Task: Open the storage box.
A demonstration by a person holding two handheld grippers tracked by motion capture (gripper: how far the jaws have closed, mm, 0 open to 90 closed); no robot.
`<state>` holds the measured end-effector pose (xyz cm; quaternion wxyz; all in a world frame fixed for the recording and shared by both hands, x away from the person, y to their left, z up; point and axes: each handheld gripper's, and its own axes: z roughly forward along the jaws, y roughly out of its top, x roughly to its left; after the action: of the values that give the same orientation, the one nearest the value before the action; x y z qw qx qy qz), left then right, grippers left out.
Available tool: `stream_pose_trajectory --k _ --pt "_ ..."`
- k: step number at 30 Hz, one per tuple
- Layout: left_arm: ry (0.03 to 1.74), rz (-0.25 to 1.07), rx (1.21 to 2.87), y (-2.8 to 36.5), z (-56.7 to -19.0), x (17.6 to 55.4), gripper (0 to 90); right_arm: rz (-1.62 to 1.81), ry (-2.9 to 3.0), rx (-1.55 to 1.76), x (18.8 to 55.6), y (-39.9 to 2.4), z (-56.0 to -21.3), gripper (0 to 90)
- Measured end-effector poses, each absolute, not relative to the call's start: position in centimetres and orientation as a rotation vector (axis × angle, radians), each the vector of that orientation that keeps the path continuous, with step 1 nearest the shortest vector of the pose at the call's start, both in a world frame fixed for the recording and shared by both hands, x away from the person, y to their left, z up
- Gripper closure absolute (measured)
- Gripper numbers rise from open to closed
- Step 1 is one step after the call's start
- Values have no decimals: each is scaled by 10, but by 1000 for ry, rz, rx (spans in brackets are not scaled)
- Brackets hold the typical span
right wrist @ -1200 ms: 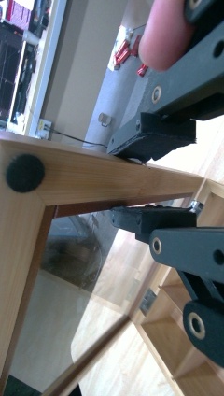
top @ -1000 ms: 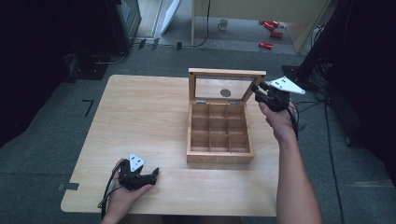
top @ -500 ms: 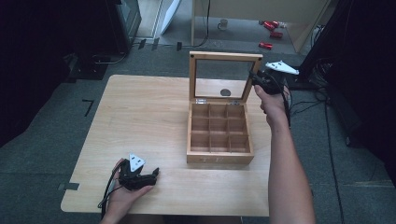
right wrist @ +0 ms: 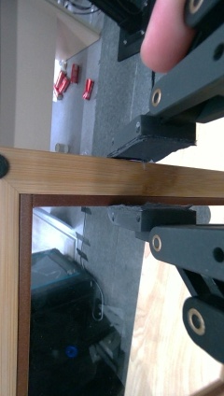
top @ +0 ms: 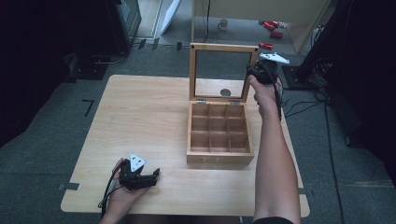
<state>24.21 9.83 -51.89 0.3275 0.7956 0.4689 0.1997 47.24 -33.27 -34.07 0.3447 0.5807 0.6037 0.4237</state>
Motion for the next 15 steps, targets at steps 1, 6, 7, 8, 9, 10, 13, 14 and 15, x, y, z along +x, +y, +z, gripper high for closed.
stream_pose_trajectory --k 1,6,7,8,9,10,13,14,15 --pt "1228 523 2084 98 -519 242 141 1094 1563 1513 474 -332 -341 681" --pt "1229 519 2083 98 -519 242 141 1086 1558 1525 483 -331 -343 681" --pt "1228 519 2083 98 -519 242 141 1090 1556 1527 484 -331 -344 682" --pt "1228 518 2083 98 -519 242 141 1093 1554 1528 485 -331 -345 681" --pt "1226 518 2084 98 -519 242 140 1095 1551 1528 486 -331 -346 681" --pt "1225 518 2085 98 -519 242 140 1095 1550 1530 487 -331 -346 682" --pt "1224 517 2085 98 -519 242 140 1094 1549 1530 489 -332 -347 682" --pt "1223 517 2085 98 -519 242 140 1094 1549 1529 490 -332 -348 682" --pt "1223 517 2086 98 -519 242 140 1095 1548 1529 490 -332 -348 682"
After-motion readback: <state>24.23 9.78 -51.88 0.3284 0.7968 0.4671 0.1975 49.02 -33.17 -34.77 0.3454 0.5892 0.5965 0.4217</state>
